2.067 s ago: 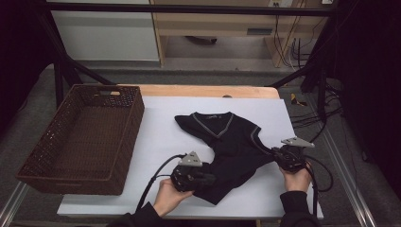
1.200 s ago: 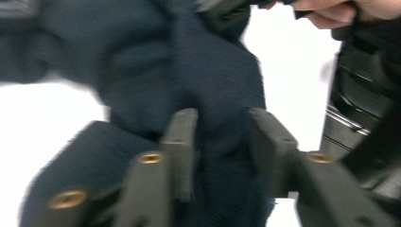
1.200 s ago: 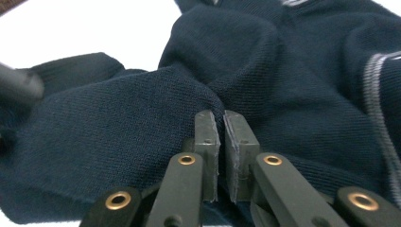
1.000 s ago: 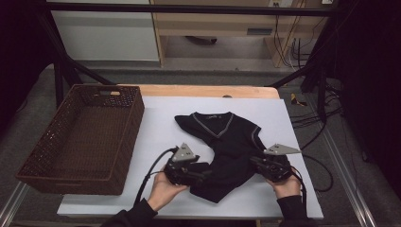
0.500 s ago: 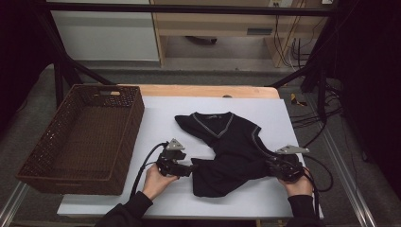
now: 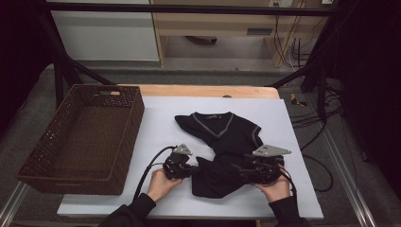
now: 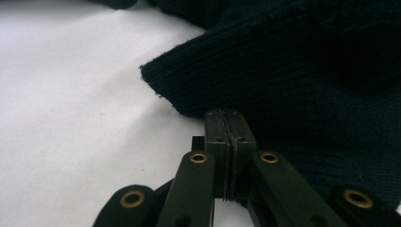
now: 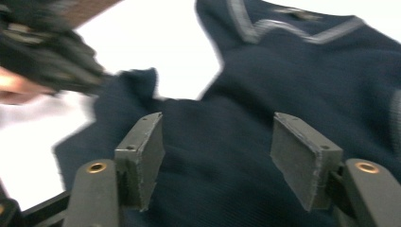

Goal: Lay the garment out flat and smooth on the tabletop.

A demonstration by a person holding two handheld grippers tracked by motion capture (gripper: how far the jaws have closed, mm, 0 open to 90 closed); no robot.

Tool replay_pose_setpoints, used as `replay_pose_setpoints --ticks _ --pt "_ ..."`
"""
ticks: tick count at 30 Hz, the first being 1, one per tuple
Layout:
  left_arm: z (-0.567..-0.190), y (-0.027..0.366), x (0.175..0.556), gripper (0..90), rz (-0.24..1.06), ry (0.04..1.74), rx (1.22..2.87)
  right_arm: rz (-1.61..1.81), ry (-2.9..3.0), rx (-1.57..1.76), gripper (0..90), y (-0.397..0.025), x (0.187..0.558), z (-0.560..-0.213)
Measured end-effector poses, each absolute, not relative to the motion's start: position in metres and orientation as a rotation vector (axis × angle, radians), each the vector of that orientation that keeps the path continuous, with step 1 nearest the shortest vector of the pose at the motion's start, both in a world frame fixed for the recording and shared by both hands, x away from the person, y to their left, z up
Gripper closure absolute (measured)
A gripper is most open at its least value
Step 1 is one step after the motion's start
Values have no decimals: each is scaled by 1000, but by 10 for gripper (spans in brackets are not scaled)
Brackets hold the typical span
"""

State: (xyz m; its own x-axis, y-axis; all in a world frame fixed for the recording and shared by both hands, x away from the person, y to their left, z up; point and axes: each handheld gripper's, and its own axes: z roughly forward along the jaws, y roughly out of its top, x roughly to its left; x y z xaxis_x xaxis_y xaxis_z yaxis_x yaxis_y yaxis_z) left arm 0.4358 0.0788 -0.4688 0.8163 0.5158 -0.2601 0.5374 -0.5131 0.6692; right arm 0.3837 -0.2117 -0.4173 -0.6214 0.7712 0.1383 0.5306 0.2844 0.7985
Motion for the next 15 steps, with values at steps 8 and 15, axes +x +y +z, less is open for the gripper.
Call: replay_pose_setpoints --ticks 8,15 --pt "-466 77 433 886 -9 761 2227 1326 2425 1080 510 -158 377 -420" --pt "-460 88 435 759 22 801 2174 1207 2508 1059 835 -171 373 -420"
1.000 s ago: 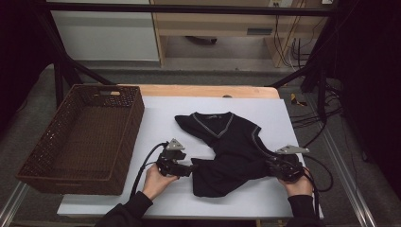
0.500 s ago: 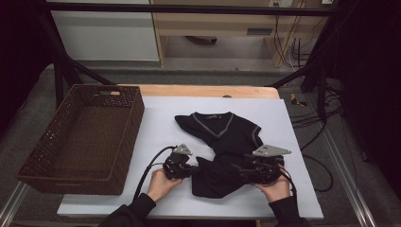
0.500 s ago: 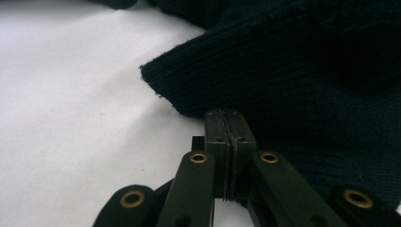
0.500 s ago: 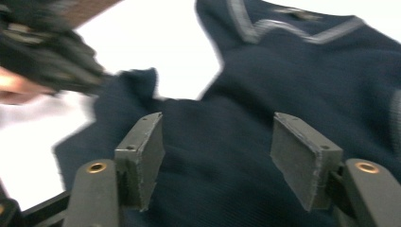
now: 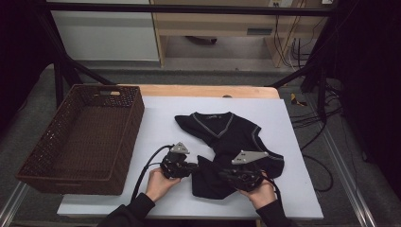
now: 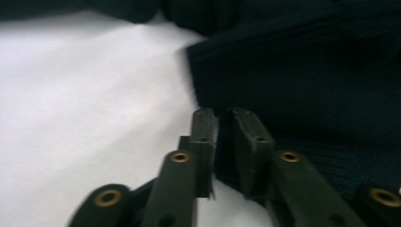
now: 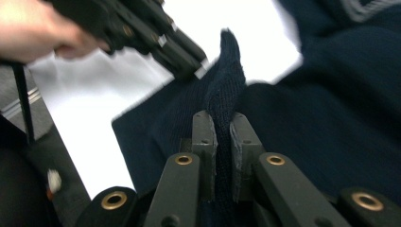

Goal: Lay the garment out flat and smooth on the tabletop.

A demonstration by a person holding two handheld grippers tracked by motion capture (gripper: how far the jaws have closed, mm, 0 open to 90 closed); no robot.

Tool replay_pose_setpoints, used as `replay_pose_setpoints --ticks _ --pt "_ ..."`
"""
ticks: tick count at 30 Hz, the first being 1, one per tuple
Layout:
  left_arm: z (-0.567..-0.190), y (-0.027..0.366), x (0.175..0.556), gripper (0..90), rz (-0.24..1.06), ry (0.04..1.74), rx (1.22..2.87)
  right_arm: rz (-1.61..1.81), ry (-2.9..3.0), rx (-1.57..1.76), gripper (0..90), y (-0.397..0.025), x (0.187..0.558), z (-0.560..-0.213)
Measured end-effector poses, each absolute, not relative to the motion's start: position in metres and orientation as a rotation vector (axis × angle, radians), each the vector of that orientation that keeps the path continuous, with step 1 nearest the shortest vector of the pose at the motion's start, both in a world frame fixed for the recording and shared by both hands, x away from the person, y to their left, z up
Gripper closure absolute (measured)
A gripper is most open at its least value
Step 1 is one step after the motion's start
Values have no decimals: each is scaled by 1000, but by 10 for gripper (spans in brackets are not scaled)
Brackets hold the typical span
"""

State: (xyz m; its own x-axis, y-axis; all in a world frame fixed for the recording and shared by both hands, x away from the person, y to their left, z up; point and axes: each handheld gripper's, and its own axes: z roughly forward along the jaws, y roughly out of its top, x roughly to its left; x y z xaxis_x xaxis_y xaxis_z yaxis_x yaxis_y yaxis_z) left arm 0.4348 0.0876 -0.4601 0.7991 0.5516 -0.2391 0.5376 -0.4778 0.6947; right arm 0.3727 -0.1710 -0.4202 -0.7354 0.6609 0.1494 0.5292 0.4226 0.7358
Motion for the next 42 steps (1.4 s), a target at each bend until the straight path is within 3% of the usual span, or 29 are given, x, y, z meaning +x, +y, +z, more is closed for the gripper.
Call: replay_pose_setpoints --ticks 8,18,22,23,24,25,30,34,35,37,42 --pt "-461 86 436 448 25 839 2124 1124 2464 1156 838 -227 350 -425" --pt "-467 78 435 384 12 847 2136 950 2454 1275 810 -255 351 -449" --pt "-469 78 435 583 -140 796 2136 1019 2396 1271 629 -254 351 -442" --pt "-470 76 434 657 -159 785 2141 1058 2358 1254 539 -253 352 -439" --pt "-470 76 434 682 -159 785 2141 1058 2358 1254 539 -253 352 -439" --pt "-472 70 430 707 -119 773 2188 1132 2311 1231 447 -249 356 -432" --pt "-468 70 427 830 -100 760 2202 1195 2304 1191 383 -234 370 -426" --pt "-462 70 422 840 -72 746 2212 1137 2341 1221 427 -214 395 -434" --pt "-458 70 418 841 -57 729 2225 1124 2362 1241 617 -207 405 -439" --pt "-453 71 412 842 -53 713 2229 1145 2399 1262 810 -205 406 -439" --pt "-442 74 391 834 -49 664 2224 1185 2425 1189 849 -215 380 -430"
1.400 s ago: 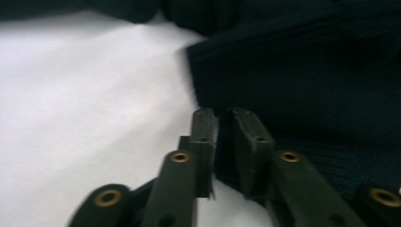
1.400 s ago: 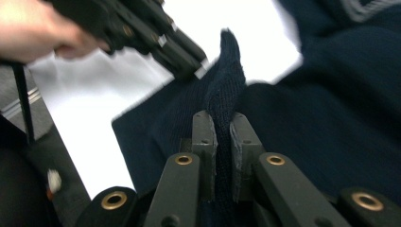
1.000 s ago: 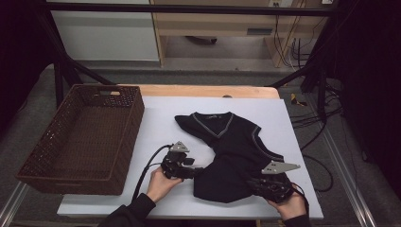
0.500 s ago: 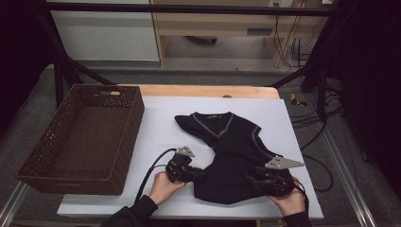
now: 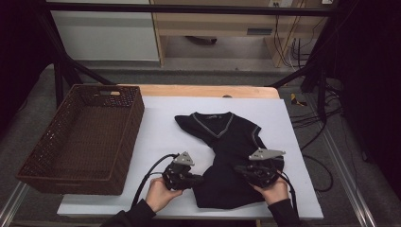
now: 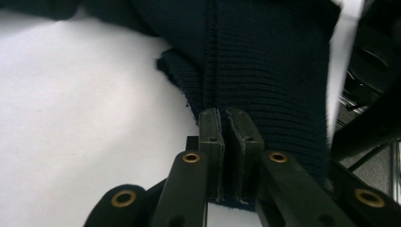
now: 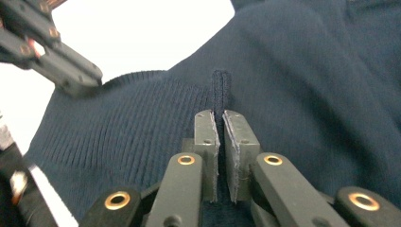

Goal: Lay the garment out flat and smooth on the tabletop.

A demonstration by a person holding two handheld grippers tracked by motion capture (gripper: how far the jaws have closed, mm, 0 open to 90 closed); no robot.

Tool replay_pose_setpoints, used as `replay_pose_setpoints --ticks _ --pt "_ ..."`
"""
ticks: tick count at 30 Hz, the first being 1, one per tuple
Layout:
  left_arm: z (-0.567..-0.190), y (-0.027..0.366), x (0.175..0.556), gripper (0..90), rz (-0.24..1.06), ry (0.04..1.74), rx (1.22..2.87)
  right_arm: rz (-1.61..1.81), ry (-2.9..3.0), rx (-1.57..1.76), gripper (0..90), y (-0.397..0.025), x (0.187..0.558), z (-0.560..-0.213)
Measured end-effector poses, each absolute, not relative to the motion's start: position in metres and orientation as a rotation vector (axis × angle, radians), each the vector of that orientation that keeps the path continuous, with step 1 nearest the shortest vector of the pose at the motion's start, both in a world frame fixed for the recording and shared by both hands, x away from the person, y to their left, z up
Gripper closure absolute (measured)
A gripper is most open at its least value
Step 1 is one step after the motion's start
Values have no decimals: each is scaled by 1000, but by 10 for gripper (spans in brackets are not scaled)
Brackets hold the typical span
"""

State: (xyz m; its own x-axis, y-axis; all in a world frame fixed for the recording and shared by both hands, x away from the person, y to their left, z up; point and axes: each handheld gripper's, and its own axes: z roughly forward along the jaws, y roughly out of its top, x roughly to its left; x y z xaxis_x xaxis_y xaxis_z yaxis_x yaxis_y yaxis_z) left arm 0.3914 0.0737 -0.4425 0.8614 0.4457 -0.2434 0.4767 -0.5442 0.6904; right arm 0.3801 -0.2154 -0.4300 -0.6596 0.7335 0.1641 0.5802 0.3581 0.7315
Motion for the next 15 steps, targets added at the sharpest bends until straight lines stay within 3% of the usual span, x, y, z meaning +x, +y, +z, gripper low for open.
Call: replay_pose_setpoints --ticks 4,9,11,12,15 --pt "-436 72 380 769 -25 634 2194 1120 2448 1217 847 -232 358 -436" --pt "-432 73 403 473 112 729 2170 1036 2502 1265 839 -246 346 -451" --pt "-432 73 409 457 117 749 2165 1046 2498 1271 830 -247 346 -452" --pt "-433 74 418 435 104 782 2151 1069 2475 1286 739 -247 347 -449" --pt "-444 65 441 417 39 822 2153 1122 2403 1265 595 -248 351 -440"
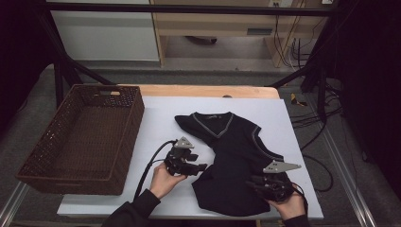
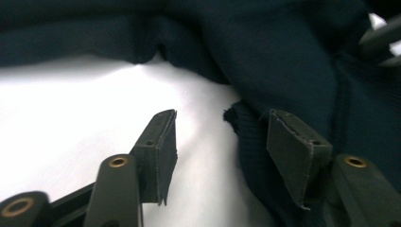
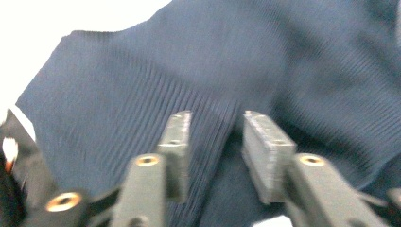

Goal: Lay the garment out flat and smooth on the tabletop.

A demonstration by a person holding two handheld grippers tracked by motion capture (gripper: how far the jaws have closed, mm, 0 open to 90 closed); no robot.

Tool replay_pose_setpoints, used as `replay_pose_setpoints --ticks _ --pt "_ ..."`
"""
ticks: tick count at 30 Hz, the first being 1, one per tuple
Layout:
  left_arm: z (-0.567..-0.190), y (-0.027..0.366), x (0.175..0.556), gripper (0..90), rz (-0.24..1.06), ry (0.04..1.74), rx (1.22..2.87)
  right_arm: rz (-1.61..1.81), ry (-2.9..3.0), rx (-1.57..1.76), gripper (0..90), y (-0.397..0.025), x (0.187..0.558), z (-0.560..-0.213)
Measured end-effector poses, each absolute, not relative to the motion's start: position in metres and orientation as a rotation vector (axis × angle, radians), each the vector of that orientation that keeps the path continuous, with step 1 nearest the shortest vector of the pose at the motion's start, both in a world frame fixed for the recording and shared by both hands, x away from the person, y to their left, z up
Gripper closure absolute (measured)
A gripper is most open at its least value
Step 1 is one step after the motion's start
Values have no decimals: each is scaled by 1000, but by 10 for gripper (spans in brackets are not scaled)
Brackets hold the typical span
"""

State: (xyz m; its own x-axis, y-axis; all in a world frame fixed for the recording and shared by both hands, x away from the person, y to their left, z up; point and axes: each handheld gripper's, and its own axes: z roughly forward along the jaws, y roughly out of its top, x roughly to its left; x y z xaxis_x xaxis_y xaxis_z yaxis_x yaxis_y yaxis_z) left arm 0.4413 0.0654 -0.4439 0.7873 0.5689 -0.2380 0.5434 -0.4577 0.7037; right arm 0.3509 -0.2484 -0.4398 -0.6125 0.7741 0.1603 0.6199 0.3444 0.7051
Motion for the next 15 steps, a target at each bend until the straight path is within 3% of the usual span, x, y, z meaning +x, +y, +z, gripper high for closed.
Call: replay_pose_setpoints --ticks 5,8,11,13,15 --pt "-464 47 450 398 0 799 2220 1174 2282 1258 400 -256 362 -429" --pt "-469 41 449 409 10 764 2236 1145 2226 1305 340 -261 375 -431" --pt "-472 37 449 532 -45 725 2232 1093 2218 1345 295 -262 387 -438" --pt "-474 35 448 646 -109 701 2236 1066 2219 1366 294 -261 393 -443" --pt "-474 35 446 702 -124 692 2249 1047 2226 1361 305 -259 397 -448"
